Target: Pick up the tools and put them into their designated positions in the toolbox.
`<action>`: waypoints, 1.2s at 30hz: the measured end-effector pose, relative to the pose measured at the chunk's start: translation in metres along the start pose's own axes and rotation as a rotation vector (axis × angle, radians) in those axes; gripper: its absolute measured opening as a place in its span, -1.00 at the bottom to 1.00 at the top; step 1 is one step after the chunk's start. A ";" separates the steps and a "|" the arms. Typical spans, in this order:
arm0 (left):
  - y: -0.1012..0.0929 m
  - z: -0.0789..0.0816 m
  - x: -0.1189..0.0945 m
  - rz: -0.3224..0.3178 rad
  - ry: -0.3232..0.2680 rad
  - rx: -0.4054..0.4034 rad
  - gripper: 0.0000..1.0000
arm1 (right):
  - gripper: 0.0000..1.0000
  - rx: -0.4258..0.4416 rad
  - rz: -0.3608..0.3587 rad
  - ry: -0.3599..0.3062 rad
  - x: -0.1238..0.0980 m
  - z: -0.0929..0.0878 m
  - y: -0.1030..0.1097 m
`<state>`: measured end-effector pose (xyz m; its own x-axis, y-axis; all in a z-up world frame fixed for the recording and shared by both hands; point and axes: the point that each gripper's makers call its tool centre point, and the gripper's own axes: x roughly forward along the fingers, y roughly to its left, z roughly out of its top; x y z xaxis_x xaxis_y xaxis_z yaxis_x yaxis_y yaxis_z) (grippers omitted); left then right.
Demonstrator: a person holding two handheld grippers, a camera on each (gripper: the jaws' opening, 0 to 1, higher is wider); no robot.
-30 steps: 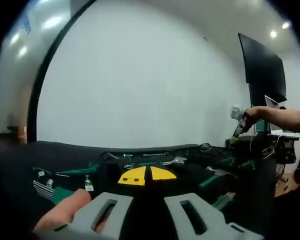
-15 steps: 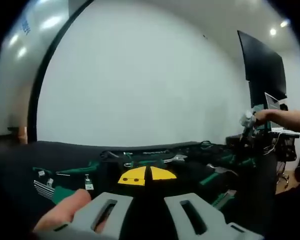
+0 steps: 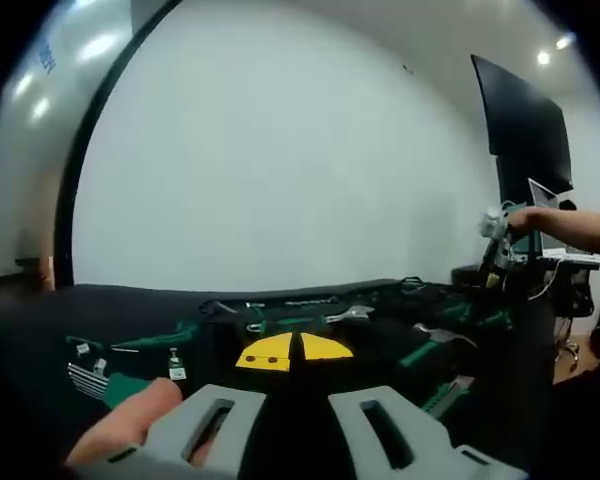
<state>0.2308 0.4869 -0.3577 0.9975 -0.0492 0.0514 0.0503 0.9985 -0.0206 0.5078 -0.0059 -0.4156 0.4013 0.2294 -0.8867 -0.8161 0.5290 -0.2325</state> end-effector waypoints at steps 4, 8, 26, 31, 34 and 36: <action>0.001 -0.001 0.000 0.003 0.002 -0.001 -0.94 | 0.22 -0.004 0.007 0.052 0.026 -0.007 -0.011; -0.002 -0.001 -0.002 0.004 0.005 0.002 -0.94 | 0.31 0.056 0.110 0.046 0.039 -0.007 -0.015; -0.008 -0.001 -0.005 0.001 0.010 0.004 -0.94 | 0.02 0.338 0.358 0.028 -0.023 -0.040 0.003; -0.005 -0.001 -0.003 -0.001 0.011 0.005 -0.94 | 0.01 0.389 0.443 0.033 -0.040 -0.052 0.045; -0.001 -0.002 -0.001 0.000 0.010 0.001 -0.94 | 0.00 0.387 0.467 0.048 -0.051 -0.071 0.088; 0.001 -0.003 0.000 0.001 0.011 0.001 -0.94 | -0.01 0.399 0.481 0.040 -0.055 -0.075 0.098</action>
<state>0.2313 0.4879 -0.3609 0.9980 -0.0481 0.0403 0.0489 0.9986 -0.0198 0.3744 -0.0280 -0.4194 0.0058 0.4914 -0.8709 -0.6803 0.6403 0.3567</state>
